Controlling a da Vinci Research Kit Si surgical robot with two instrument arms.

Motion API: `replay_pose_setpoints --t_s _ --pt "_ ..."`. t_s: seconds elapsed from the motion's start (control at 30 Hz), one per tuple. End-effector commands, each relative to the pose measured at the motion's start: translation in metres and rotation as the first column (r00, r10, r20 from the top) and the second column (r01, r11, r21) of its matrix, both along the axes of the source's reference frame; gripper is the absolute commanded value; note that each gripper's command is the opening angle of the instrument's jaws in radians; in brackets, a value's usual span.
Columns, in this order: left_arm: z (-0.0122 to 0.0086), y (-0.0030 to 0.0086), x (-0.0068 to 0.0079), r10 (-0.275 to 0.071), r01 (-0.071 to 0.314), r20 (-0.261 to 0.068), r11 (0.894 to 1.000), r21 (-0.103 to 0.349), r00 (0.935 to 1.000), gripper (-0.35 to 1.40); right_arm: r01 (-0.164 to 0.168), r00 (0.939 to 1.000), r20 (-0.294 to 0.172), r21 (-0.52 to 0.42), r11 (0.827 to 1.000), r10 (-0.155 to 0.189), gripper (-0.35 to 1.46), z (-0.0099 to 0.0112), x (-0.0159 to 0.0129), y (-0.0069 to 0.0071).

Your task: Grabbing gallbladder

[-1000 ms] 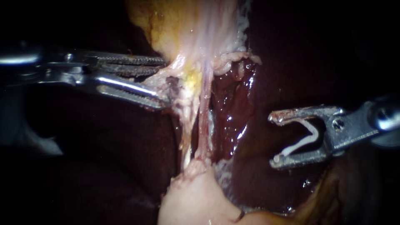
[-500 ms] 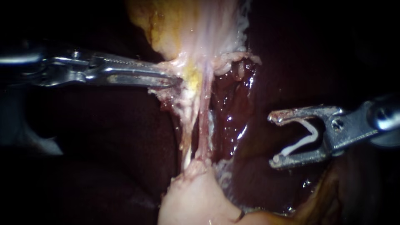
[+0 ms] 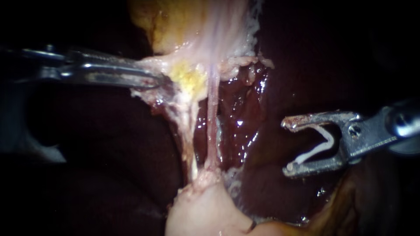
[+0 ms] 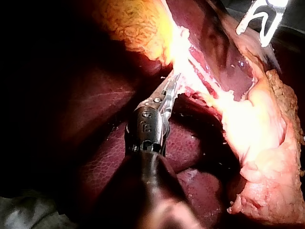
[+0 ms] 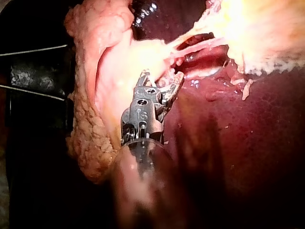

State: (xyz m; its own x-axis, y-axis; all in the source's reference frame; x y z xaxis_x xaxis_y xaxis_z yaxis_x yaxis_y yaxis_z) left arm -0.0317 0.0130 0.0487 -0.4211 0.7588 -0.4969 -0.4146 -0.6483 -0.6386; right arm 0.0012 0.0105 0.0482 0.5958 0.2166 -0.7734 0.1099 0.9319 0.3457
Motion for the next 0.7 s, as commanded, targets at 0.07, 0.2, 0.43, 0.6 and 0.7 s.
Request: replay_pose_setpoints --t_s 0.07,0.2,0.43,0.6,0.7 --pt "-0.0006 0.0005 0.0009 -0.013 0.013 0.01 1.0 -0.008 0.9999 -0.35 0.0 1.0 0.0 0.0 1.0 0.0 0.46 0.0 0.0 0.0" --pt "-0.001 0.0008 0.0017 -0.024 0.024 0.017 1.0 -0.007 0.9996 -0.35 0.0 1.0 0.0 0.0 1.0 0.0 0.46 0.0 0.0 0.0" --pt "-0.0013 0.0008 0.0017 -0.031 0.031 0.019 0.999 -0.009 0.9993 -0.35 0.0 1.0 0.0 0.0 1.0 0.0 0.46 0.0 0.0 0.0" --pt "-0.0013 0.0008 0.0017 -0.031 0.031 0.019 0.999 -0.009 0.9993 -0.35 0.0 1.0 0.0 0.0 1.0 0.0 0.46 0.0 0.0 0.0" --pt "-0.0013 0.0008 0.0015 -0.032 0.032 0.018 0.999 -0.009 0.9993 -0.35 0.0 1.0 0.0 0.0 1.0 0.0 0.46 0.0 0.0 0.0001"
